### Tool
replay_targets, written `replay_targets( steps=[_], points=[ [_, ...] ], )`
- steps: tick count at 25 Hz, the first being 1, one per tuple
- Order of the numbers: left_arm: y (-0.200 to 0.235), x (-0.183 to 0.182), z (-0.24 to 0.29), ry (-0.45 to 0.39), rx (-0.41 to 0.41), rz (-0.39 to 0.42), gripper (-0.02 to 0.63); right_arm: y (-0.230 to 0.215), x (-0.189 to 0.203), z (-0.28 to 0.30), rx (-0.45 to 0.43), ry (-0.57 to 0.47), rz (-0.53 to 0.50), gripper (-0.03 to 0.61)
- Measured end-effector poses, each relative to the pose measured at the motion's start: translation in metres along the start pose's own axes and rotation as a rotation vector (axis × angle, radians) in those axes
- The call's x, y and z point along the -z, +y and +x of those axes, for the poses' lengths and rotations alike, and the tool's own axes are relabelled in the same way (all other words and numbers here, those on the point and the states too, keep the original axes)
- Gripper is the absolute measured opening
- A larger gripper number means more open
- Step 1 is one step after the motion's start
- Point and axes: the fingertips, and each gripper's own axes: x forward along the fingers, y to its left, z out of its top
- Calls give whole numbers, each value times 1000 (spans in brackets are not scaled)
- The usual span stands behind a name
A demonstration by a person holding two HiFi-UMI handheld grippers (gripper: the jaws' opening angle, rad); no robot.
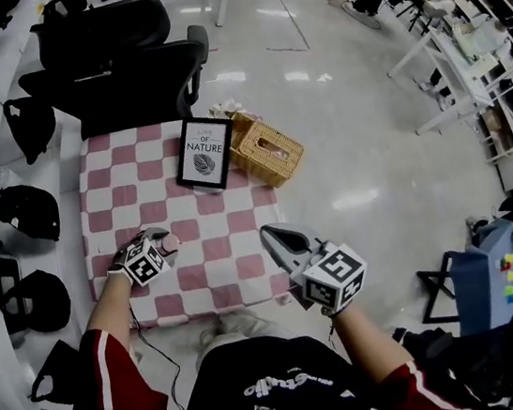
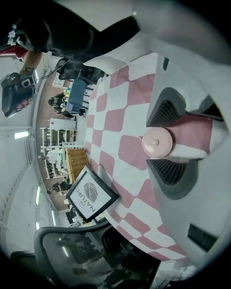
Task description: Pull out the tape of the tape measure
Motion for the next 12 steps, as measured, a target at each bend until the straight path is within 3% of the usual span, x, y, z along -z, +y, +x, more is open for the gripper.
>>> replay_targets(
  steps=[3,7,12],
  points=[
    [-2,4,7,22,39,30,215,-1,5,0,8,12,6,3],
    [-1,6,12,12,93,-14,215,-3,8,2,15,18,17,3],
    [3,2,12,37,74,-56,215,1,9,8,13,17,26,3]
  ],
)
